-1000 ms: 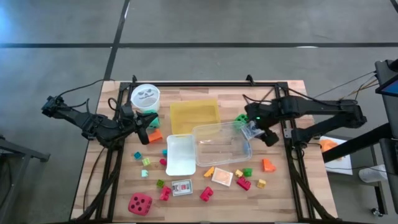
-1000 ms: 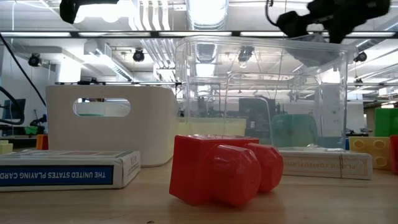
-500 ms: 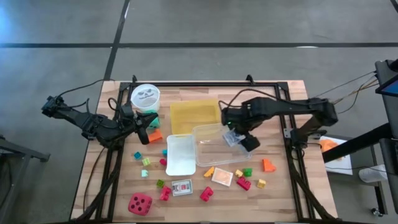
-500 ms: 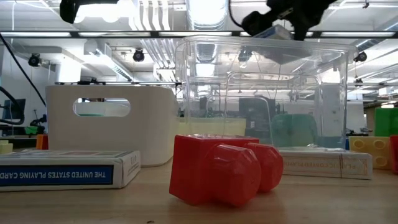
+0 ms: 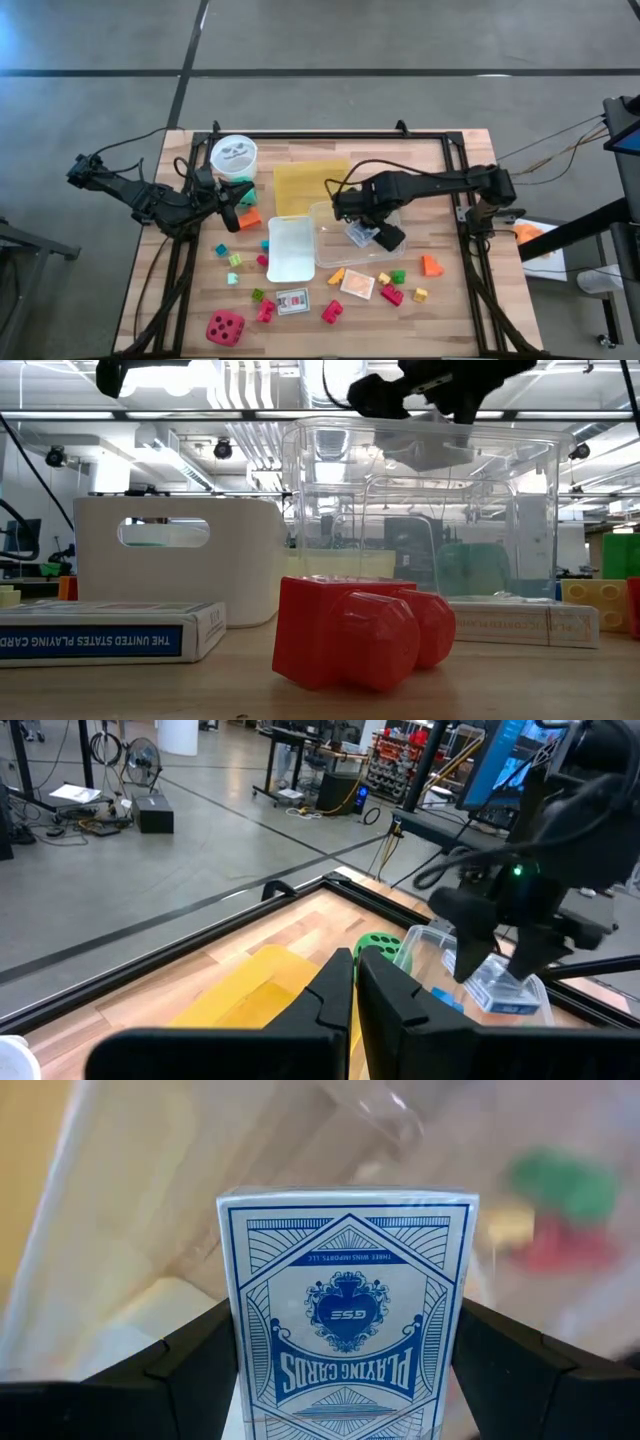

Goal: Pick & Place Toys
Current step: Put the blue game card pack into the transparent bin

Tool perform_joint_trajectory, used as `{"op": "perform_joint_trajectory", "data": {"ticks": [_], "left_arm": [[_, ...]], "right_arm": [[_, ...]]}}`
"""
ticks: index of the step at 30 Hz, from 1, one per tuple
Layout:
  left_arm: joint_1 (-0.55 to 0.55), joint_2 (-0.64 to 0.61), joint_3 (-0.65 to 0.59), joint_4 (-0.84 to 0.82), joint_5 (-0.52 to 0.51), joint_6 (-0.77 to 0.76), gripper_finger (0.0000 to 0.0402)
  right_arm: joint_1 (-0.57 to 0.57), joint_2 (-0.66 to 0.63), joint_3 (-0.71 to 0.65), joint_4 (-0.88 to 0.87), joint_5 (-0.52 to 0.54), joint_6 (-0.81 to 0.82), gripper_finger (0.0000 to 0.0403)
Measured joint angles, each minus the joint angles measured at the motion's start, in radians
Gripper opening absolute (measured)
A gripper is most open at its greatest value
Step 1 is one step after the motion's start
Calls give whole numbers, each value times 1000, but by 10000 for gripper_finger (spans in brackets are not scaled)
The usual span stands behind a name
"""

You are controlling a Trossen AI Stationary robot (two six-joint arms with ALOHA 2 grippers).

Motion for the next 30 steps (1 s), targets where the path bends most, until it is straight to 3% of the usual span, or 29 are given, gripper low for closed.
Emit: {"op": "perform_joint_trajectory", "data": {"ticks": [6, 8, 12, 30], "left_arm": [[0, 0, 0, -1, 0, 0, 14], [0, 0, 0, 0, 0, 0, 14], [0, 0, 0, 0, 0, -6, 14], [0, 4, 0, 0, 0, -18, 14]], "right_arm": [[-11, 1, 5, 5, -15, -581, 295], [-12, -2, 5, 32, -52, -664, 295], [-10, -4, 5, 80, -113, -722, 295], [-14, 39, -69, 95, -80, -743, 295]]}}
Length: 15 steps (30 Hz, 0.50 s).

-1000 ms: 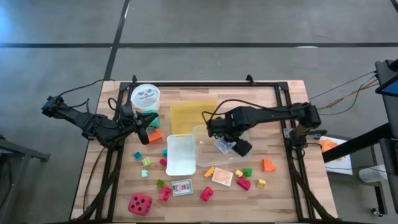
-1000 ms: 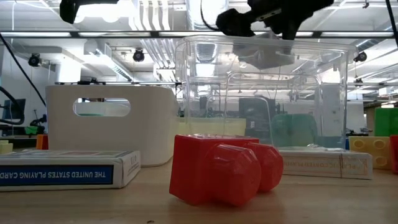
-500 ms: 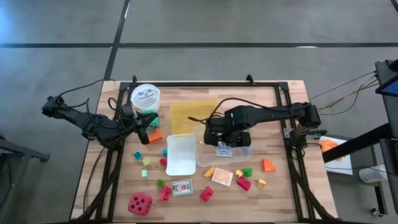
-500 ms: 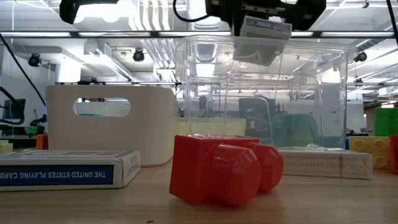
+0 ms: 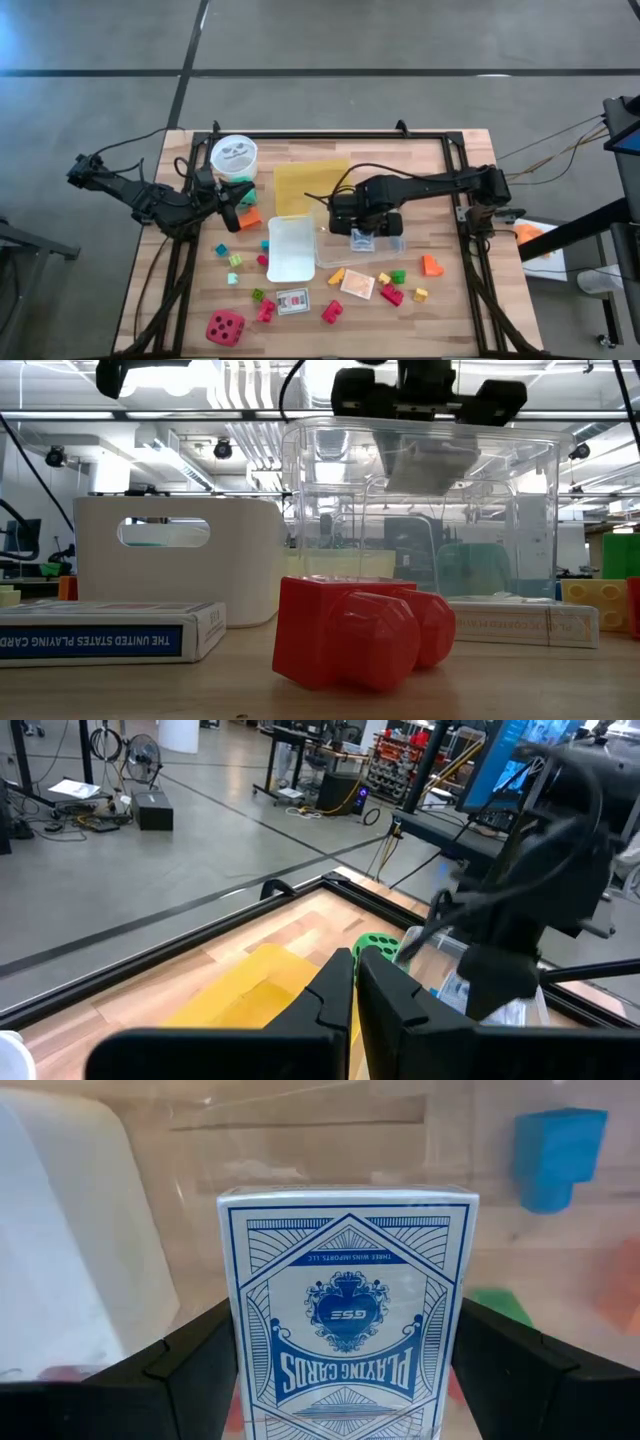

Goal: Pick & Place Toys
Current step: Put the blue game card pack into the transparent bin

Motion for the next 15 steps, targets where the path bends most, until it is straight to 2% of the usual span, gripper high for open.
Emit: {"op": "perform_joint_trajectory", "data": {"ticks": [15], "left_arm": [[0, 1, 0, 0, 0, 0, 14]], "right_arm": [[-2, 172, 42, 29, -1, -58, 295]]}}
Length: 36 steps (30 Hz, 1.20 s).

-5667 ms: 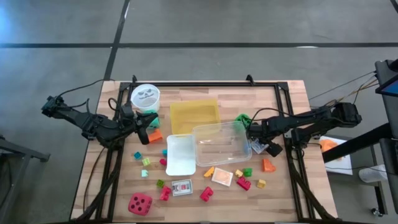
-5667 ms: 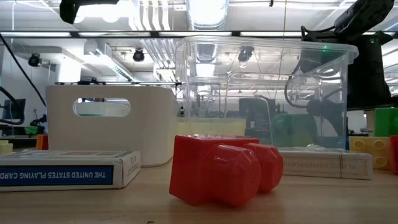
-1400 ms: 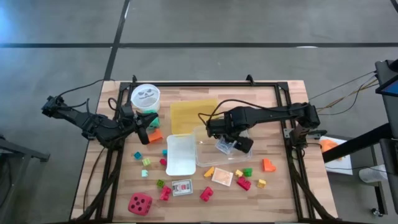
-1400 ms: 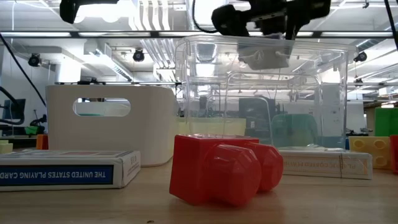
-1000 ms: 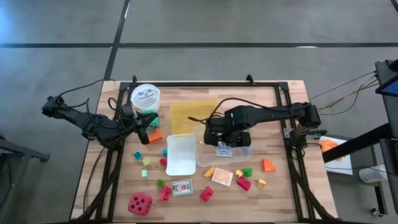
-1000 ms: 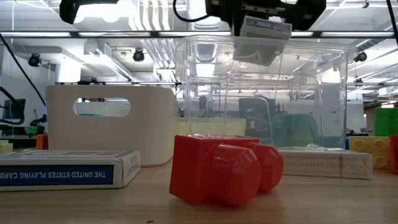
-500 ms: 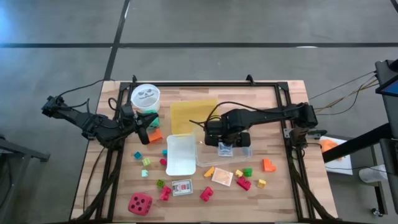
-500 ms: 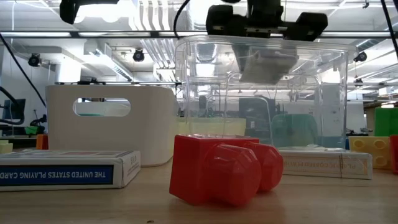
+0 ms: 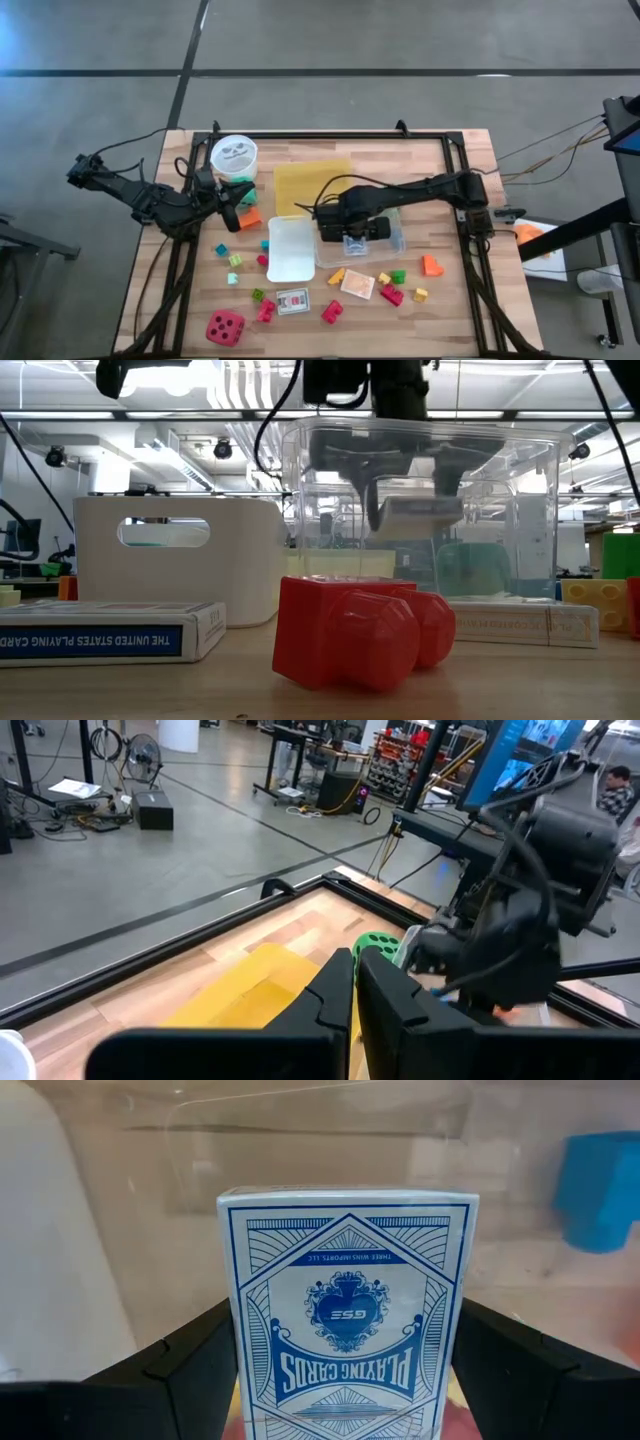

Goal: Pick & Place Toys
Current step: Put the blue game card pack into the transparent bin

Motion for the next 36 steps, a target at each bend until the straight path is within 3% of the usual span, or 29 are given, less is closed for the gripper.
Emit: {"op": "perform_joint_trajectory", "data": {"ticks": [8, 36], "left_arm": [[0, 0, 0, 0, 0, 0, 14], [0, 0, 0, -1, 0, 3, 14]], "right_arm": [[0, 71, 27, 1, 0, 1, 295], [19, 75, -40, 62, 75, 55, 295]]}}
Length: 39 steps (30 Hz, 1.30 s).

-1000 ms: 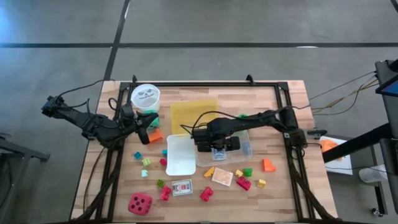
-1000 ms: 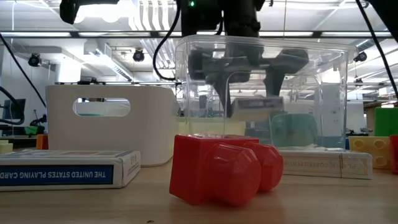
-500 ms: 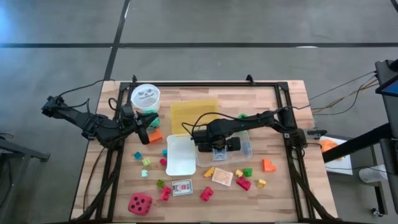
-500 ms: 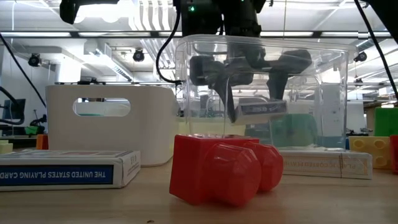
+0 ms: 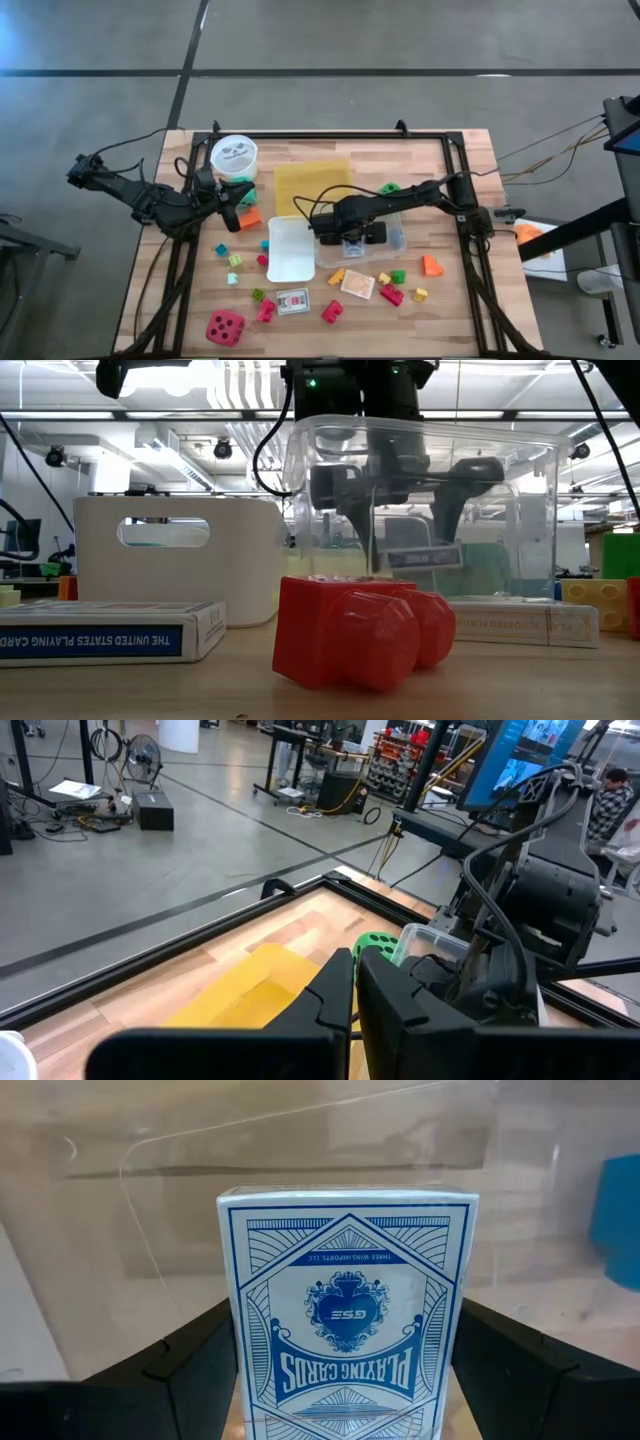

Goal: Pick & Place Toys
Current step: Put the blue game card pack into the transparent bin, then put the green game piece into the yellow bin

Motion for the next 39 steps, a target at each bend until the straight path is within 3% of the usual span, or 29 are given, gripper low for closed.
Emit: {"op": "perform_joint_trajectory", "data": {"ticks": [26, 33, 39], "left_arm": [[0, 0, 0, 0, 0, -3, 14], [0, 0, 0, 0, 0, -3, 14], [0, 0, 0, 0, 0, -3, 14]], "right_arm": [[2, 0, -52, 72, 0, -17, 295], [2, 0, -52, 76, 0, 10, 367], [2, 0, -52, 76, 1, 24, 377]]}}
